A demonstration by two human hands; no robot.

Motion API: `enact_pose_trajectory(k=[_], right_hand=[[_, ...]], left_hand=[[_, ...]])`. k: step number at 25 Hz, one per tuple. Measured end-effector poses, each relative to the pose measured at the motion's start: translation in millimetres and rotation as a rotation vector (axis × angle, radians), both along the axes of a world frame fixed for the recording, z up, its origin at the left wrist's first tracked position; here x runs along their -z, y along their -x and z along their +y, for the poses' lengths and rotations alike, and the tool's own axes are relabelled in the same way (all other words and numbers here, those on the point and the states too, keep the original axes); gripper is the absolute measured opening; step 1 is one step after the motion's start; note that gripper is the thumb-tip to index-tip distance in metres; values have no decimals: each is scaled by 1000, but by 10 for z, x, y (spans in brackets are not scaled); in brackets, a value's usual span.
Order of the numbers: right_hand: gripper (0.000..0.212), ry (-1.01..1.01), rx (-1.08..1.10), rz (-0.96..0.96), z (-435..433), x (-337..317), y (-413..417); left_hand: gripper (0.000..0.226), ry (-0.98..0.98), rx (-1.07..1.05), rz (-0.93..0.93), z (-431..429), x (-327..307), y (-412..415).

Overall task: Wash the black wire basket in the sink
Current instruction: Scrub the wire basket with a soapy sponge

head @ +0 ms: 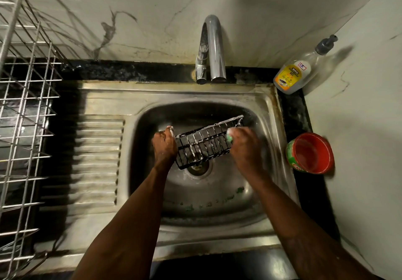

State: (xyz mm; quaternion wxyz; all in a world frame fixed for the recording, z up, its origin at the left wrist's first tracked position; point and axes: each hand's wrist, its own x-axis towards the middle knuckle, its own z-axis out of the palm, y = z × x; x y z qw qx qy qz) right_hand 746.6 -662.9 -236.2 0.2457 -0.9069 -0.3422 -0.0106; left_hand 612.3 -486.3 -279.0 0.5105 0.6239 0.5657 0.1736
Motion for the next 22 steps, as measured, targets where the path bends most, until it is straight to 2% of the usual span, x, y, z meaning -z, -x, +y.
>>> enact_pose_trajectory(k=[2,6,8,10,11,12,14,17,19,22], right_hand=[[17,8,152,12,-74,-1,-296],[12,-25,173,117,117,78,-50],[15,-55,-27,78,287,106,387],[25,-34,-346,-1,347,167,694],[28,-21,-434,11,334,204,733],[29,-14,-434,36,296,216,701],[27,-43,-265,86,187,159,506],[24,-108,-34,-38,12,76,102],[23,-148,99,-47,22,53,-34],[18,-197,167,-9,110,108,64]], left_hand=[[46,46,-50,4,-12,-37,-6],[46,50,-126,-44,16,20,-27],[51,60,-132,-41,21,12,-20],[54,68,-127,-51,14,-3,-29],[55,63,-117,-45,15,-18,-30],[55,55,-106,-47,21,-12,-31],[55,65,-102,-58,68,19,-46],[49,149,-183,-62,72,11,-66],[48,193,-228,-100,15,24,-95],[41,247,-217,-63,66,58,-88]])
